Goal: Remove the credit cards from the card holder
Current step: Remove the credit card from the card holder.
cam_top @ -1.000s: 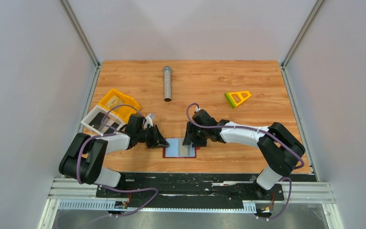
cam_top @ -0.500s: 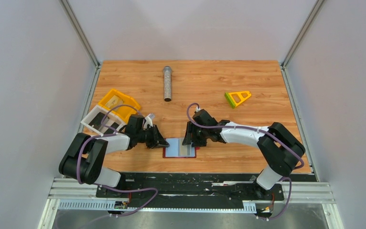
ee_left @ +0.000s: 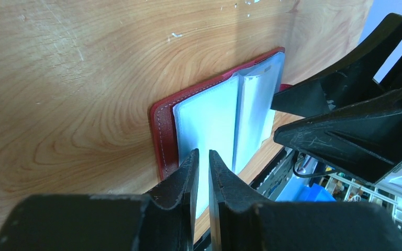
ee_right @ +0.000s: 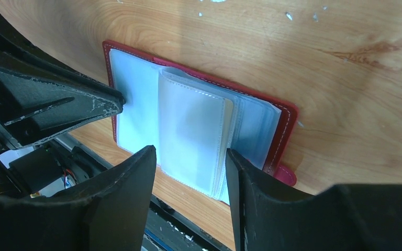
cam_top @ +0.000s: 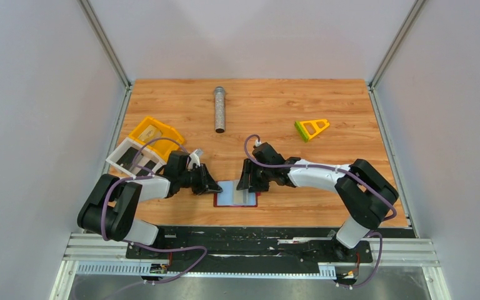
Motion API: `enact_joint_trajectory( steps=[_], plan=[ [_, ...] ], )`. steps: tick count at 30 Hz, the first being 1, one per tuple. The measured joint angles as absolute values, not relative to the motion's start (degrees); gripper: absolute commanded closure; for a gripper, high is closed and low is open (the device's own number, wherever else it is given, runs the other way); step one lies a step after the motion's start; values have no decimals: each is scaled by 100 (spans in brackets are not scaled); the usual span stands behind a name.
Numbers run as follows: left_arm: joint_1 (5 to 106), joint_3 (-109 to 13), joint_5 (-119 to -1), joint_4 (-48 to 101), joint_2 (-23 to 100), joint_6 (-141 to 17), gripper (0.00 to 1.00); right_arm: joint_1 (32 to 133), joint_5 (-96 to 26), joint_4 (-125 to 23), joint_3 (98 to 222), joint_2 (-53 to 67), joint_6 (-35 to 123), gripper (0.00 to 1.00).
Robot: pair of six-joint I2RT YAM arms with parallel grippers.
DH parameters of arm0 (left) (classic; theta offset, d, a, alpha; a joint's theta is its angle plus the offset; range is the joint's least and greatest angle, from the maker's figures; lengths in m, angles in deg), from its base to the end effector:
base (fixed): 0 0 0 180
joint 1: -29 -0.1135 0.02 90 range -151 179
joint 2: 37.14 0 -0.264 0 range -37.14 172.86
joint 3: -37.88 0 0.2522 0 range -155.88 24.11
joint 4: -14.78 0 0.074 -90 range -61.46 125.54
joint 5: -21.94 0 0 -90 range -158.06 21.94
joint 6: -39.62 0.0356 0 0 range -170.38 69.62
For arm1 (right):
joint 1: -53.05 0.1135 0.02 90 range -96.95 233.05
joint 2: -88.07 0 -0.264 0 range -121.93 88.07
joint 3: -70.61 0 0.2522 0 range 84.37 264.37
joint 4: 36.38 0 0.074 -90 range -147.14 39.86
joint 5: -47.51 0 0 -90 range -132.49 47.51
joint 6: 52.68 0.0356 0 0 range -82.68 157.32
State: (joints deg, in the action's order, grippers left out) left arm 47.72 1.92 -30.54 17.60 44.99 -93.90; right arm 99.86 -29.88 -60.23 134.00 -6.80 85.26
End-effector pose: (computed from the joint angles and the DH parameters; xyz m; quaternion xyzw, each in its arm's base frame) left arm 0.2067 -0.0929 0.1159 -0.0804 0.8904 -0.4293 0.1283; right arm 0.2129 0.2382 0.1554 -0.0234 0.9491 0.2889 0.1234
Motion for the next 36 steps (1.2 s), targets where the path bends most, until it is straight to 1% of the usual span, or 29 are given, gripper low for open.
enact_joint_trajectory(
  steps=[16, 22, 36],
  plan=[
    [4772, 220, -3033, 1690, 4516, -9397, 80, 9986, -2691, -5839, 13398, -741, 8507, 49],
    [4772, 242, -2995, 1672, 4514, -9399, 80, 9986, -2540, -5841, 13422, -741, 8474, 45],
    [4772, 275, -2952, 1644, 4514, -9404, 80, 9986, -2368, -5752, 13557, -743, 8437, 45]
  ],
)
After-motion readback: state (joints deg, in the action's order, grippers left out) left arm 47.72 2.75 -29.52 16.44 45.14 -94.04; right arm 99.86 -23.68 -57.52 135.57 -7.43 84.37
